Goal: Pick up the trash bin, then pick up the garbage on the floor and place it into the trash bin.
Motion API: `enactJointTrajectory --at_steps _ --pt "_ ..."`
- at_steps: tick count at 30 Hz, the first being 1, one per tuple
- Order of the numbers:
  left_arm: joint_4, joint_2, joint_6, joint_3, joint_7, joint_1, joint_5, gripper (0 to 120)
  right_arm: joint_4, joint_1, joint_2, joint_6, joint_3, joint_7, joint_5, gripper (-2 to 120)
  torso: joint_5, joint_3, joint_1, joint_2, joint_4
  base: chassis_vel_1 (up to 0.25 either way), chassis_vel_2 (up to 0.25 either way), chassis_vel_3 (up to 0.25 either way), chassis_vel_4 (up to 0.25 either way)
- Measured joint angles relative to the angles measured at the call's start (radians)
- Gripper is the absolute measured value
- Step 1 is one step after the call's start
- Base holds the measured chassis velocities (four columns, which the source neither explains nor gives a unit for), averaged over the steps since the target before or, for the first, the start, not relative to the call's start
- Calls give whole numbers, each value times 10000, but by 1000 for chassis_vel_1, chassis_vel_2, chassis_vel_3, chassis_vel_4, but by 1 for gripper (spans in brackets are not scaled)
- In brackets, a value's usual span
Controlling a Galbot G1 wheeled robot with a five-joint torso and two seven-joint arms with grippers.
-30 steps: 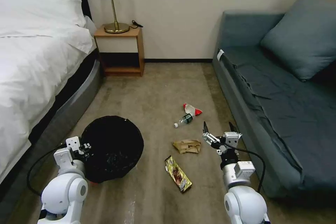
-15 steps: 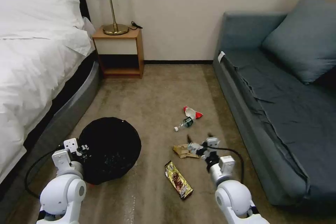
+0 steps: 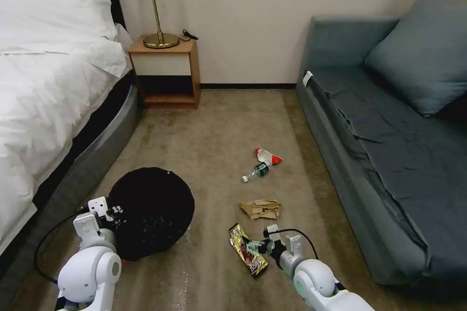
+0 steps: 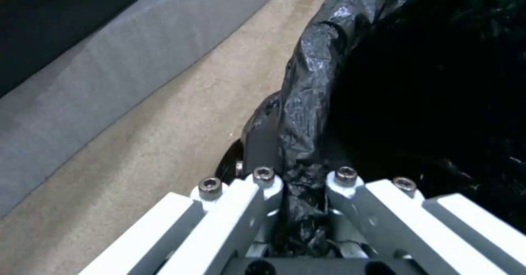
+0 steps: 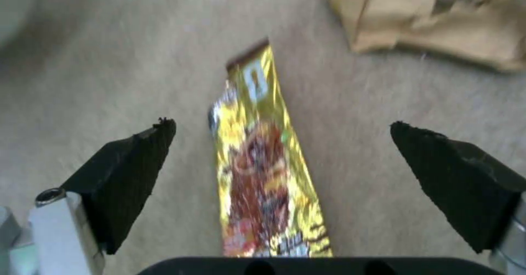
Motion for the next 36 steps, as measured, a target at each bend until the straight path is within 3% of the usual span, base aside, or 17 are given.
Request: enactJointTrajectory --at_steps 15,29,32,36 --pt "-62 -92 -53 -303 0 167 25 4 -1536 627 203 788 -1298 -198 -295 100 0 0 -1 0 1 0 0 0 0" --pt "-72 -18 -49 -303 2 90 17 4 -2299 701 359 1327 -1314 -226 -646 100 0 0 -1 0 1 0 0 0 0" --pt "-50 -13 -47 -303 2 64 16 4 -2315 688 367 1369 -1308 -226 -670 96 -1 0 -1 0 1 0 0 0 0" --pt "-38 -12 -45 -300 2 47 11 4 -2371 675 372 1477 -1325 -232 -763 79 -1 0 -1 0 0 0 0 0 0"
